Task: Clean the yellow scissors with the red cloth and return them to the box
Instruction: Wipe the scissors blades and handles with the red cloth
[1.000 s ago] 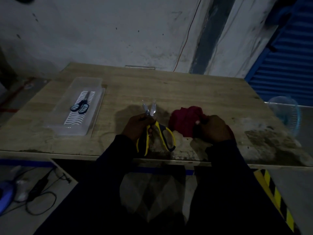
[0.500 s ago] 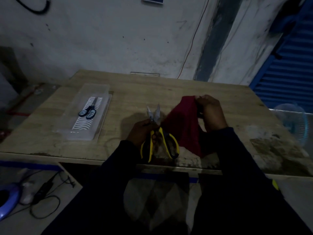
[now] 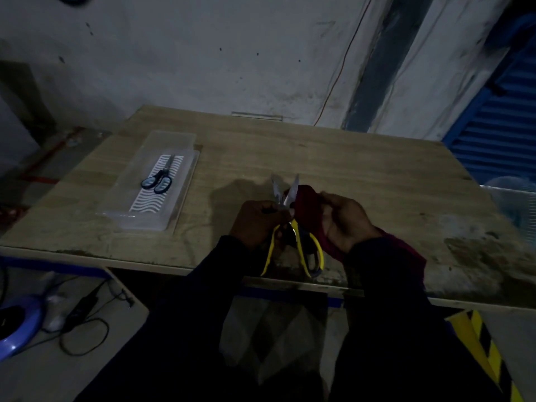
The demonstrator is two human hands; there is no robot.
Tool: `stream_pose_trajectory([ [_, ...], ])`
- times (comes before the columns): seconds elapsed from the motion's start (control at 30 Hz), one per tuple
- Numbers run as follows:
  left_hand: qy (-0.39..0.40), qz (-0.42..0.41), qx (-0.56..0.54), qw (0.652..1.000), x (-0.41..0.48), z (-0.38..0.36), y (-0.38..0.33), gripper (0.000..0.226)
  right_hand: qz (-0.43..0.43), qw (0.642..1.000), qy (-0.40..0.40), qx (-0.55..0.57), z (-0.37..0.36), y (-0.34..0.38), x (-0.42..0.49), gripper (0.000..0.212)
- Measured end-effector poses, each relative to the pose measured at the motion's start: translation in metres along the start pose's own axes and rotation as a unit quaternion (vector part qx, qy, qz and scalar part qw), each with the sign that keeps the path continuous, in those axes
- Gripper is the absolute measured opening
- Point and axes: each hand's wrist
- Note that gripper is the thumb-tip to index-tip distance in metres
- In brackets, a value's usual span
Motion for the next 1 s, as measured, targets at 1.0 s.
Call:
stream_pose_trajectory([
  [1.0, 0.029, -0.027, 0.132, 0.990, 0.003, 0.002, 0.009, 0.025, 0.168, 0.966, 0.024, -0.196, 0.000, -0.035, -0.003, 0.012],
])
Point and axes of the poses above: each hand's wrist, its own x-axis towards the middle knuckle, its own z-axis out of the back of the hand, y = z × x, and after that the axes turned 15 degrees about x, right-handed
